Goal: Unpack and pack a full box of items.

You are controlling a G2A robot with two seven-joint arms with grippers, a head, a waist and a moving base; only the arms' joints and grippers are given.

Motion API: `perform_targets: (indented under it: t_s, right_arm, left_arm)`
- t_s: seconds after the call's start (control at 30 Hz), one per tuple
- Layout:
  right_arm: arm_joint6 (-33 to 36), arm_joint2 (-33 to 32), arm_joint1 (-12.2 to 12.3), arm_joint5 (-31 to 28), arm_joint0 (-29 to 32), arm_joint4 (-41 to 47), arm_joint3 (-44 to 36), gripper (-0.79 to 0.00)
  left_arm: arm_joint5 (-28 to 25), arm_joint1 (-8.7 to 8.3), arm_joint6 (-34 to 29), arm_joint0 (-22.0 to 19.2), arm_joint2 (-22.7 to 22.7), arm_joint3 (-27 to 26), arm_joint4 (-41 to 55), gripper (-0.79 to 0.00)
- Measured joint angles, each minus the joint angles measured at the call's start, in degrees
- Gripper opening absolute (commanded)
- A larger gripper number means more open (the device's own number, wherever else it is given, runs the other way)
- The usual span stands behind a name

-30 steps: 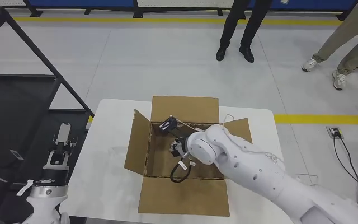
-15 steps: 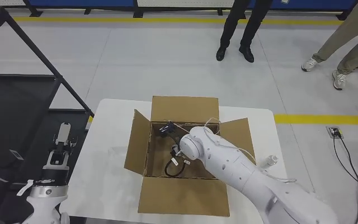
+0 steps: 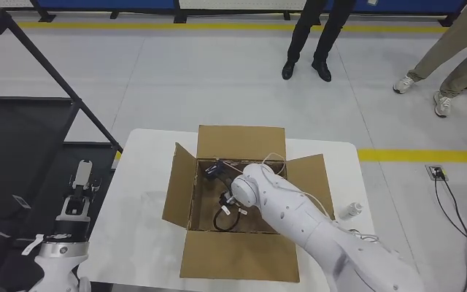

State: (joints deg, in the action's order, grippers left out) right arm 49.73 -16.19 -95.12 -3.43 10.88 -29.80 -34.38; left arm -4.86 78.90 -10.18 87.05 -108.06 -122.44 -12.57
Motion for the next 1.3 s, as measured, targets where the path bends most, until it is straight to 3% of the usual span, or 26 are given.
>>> perform_targets:
  t_s: [0.2,0.33,0.63,0.83,0.97,1.13,1.3]
  right_arm:
    - [-1.46,-2.05,1.11,1.75,0.12,-2.34,-3.92,0.0]
    - [-1.11,-4.1,3.5,5.77,1.38,-5.8,-11.19,0.0]
    - [5.55,-14.04,13.37,15.39,11.72,-20.32,-41.2,0.0]
    - [9.97,-28.4,20.43,22.07,25.45,-34.47,-62.59,0.0]
    - [12.84,-42.37,24.48,23.34,39.33,-42.32,-77.98,0.0]
    - [11.39,-59.49,27.02,21.88,57.28,-43.56,-92.7,0.0]
    - [8.8,-71.41,27.73,19.05,69.88,-39.31,-97.35,0.0]
  left_arm:
    - [0.0,0.0,0.0,0.0,0.0,0.0,0.0,0.0]
    - [0.0,0.0,0.0,0.0,0.0,0.0,0.0,0.0]
    - [0.0,0.0,0.0,0.0,0.0,0.0,0.0,0.0]
    - [0.0,0.0,0.0,0.0,0.0,0.0,0.0,0.0]
    - [0.0,0.0,0.0,0.0,0.0,0.0,0.0,0.0]
    - [0.0,0.0,0.0,0.0,0.0,0.0,0.0,0.0]
    - [0.0,0.0,0.0,0.0,0.0,0.0,0.0,0.0]
